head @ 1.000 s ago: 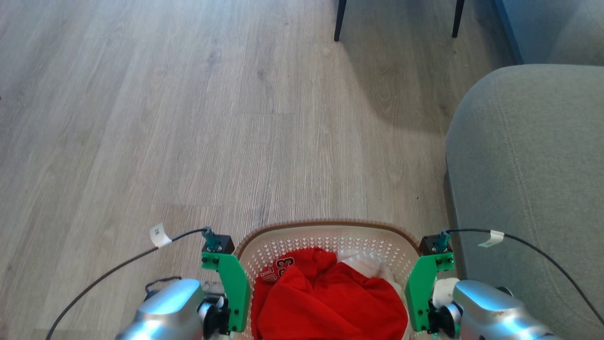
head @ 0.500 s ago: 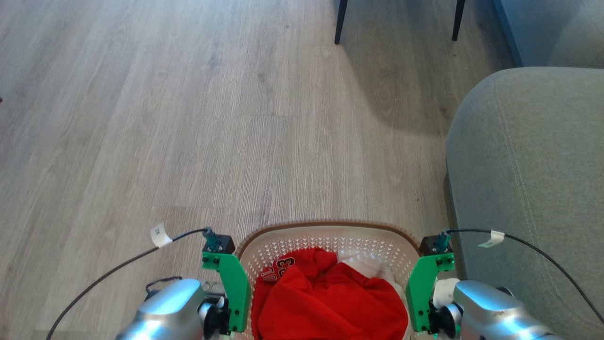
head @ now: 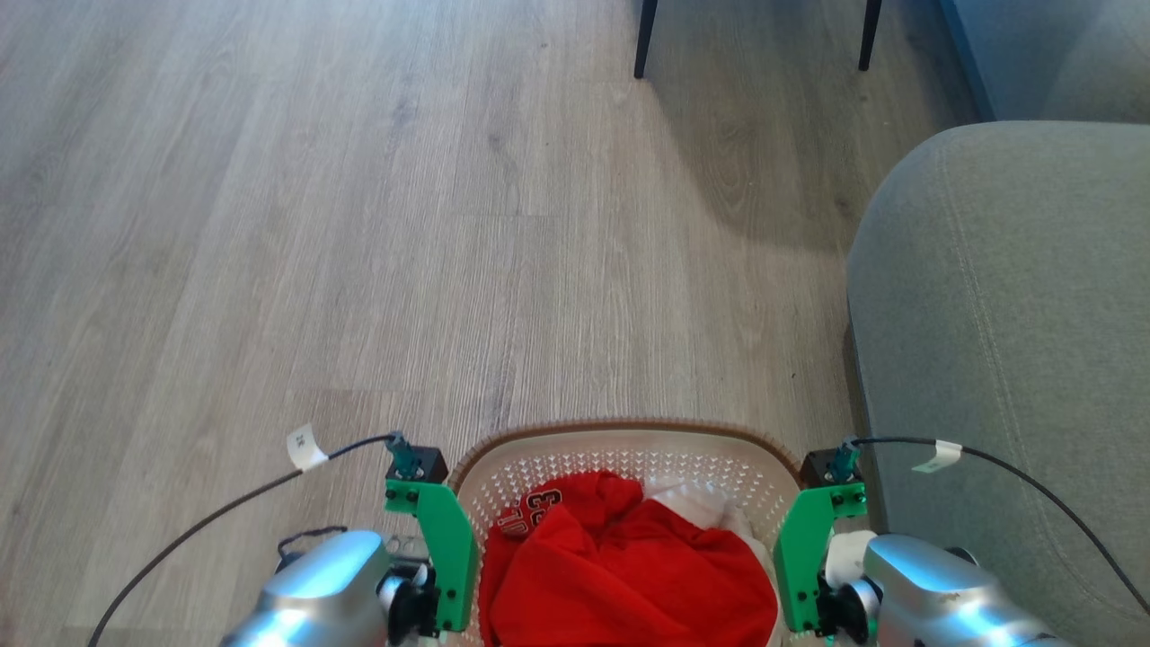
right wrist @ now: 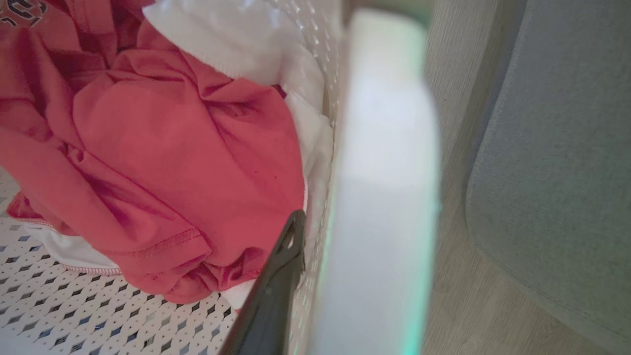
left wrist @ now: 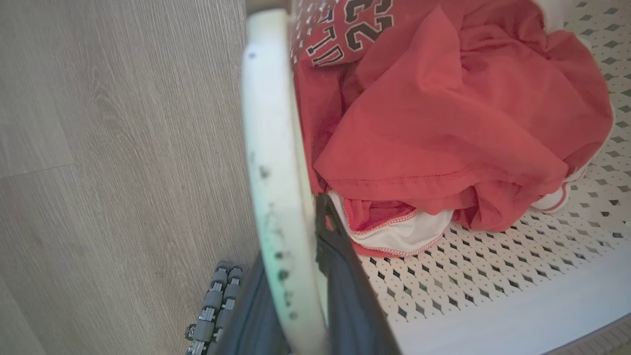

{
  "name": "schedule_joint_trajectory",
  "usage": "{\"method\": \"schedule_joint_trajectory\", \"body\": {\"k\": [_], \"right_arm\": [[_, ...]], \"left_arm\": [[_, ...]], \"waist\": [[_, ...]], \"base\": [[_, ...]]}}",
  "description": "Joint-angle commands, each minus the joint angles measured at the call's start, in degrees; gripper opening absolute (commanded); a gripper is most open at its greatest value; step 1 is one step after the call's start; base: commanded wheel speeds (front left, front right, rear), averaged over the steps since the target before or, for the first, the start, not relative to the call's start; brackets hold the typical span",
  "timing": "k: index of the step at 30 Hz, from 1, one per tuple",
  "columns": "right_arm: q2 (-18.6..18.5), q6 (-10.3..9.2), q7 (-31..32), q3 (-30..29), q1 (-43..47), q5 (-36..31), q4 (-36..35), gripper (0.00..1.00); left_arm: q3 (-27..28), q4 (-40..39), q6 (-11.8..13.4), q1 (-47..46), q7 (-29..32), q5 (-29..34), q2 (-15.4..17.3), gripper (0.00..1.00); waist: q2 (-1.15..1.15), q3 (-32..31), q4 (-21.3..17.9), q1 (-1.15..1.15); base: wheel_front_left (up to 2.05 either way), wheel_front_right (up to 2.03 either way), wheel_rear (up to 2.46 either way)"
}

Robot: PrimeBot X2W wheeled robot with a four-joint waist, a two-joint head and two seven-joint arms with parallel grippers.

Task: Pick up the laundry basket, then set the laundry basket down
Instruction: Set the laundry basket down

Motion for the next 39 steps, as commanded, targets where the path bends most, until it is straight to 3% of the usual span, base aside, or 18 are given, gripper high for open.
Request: {"method": "schedule_joint_trajectory", "body": {"k": [1, 13, 39], "right_arm": [[1.45, 0.43, -0.74, 0.97, -2.26, -0.36, -1.68, 0.0], [0.51, 0.43, -3.37, 1.31, -4.72, -0.8, -1.12, 0.0], [-0.62, 0.43, -16.48, 0.04, -18.06, -3.28, 3.8, 0.0]], "left_arm": [[0.69, -2.66, -1.69, -3.01, -0.79, 0.31, -1.02, 0.0], [0.69, -3.37, -1.65, -4.88, -2.35, 1.01, -1.02, 0.0], [0.68, -8.06, 2.61, -18.71, -16.02, 10.26, -1.02, 0.0]], "waist": [[0.0, 0.11, -0.01, 0.0], [0.0, 6.01, -0.1, 0.0], [0.0, 36.12, -1.19, 0.0]], "base": [[0.0, 0.0, 0.0], [0.0, 0.0, 0.0], [0.0, 0.0, 0.0]]}}
